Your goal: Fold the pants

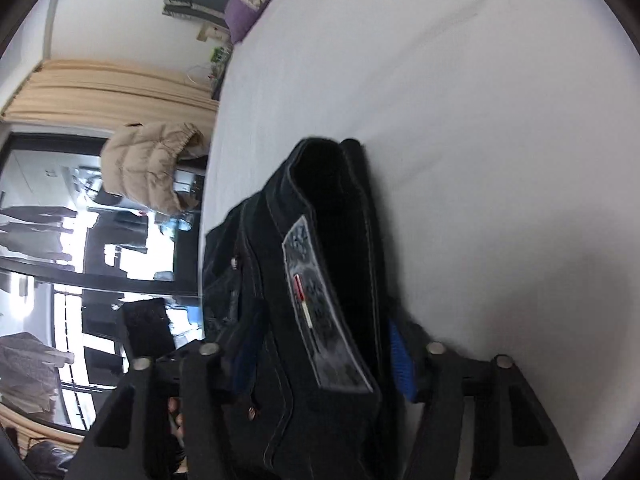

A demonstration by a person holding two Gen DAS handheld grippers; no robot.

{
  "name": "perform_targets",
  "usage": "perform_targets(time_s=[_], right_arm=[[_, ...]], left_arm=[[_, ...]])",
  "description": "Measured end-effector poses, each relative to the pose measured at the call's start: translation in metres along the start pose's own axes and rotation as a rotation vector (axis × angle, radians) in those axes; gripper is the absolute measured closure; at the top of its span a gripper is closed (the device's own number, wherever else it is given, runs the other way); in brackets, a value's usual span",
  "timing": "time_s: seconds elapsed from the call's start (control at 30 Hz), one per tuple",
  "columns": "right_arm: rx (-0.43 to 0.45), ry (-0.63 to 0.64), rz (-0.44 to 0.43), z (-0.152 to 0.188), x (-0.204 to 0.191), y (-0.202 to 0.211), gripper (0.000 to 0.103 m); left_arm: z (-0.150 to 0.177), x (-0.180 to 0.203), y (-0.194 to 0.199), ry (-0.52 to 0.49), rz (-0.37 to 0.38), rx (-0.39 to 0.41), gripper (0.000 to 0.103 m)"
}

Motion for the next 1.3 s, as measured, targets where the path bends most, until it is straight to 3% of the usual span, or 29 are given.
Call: perform_targets(time_s=[0.07,0.17,0.3,0.4,0.53,0.67,0.87,1.0,1.07,1.13,1.2,1.3], right_arm=[[-0.013,0.024,0.055,0.002,-0.004,-0.006,0.065],[-0.001,0.055,0.097,0.006,-0.015,-0.005,0.081],[0.018,0.149,0.117,0.003,-0.056,-0.007,0.083],[0.024,0.211,0.107,-0.009,-0.086,-0.011,0.083],[0.045,0.270,0.069,-0.046,-0.127,-0.030,0.083],[0.057,0.278,0.038,-0.090,-0.143,-0.060,0.084],[0.028,0.240,0.029,-0.131,-0.130,-0.121,0.084],[-0.008,0.163,0.057,-0.141,-0.095,-0.154,0.083],[0.005,0.109,0.063,-0.142,-0.072,-0.159,0.077],[0.035,0.060,-0.014,-0.138,-0.048,-0.157,0.075],[0.063,0.063,-0.065,-0.133,-0.041,-0.153,0.076],[0.087,0.088,-0.064,-0.128,-0.043,-0.150,0.072]], left_arm=[[0.000,-0.001,-0.004,-0.001,-0.032,-0.006,0.063],[-0.002,-0.005,0.000,0.005,-0.009,-0.007,0.075],[-0.017,0.005,0.013,-0.019,0.016,0.017,0.080],[-0.031,0.018,0.031,-0.066,-0.012,0.071,0.080],[-0.052,0.036,0.057,-0.117,-0.055,0.145,0.080],[-0.069,0.050,0.069,-0.142,-0.103,0.201,0.080],[-0.063,0.025,0.049,-0.051,-0.069,0.200,0.080],[-0.039,-0.019,0.027,0.022,-0.057,0.154,0.080],[-0.034,-0.036,0.013,0.050,-0.047,0.140,0.078],[-0.030,-0.045,0.007,0.064,-0.025,0.154,0.074],[-0.028,-0.051,0.002,0.084,0.005,0.173,0.072],[-0.026,-0.057,0.002,0.088,0.021,0.195,0.071]])
Point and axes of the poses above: each gripper's, at about its wrist camera, not at the fingertips, and y roughly against the way its jaws point, x to its right, z to its underside, the point moved 3 cm from there along -y, roughly the way its jaws point, and after that the axes turned 11 degrees about -z, right-handed, at the moved point
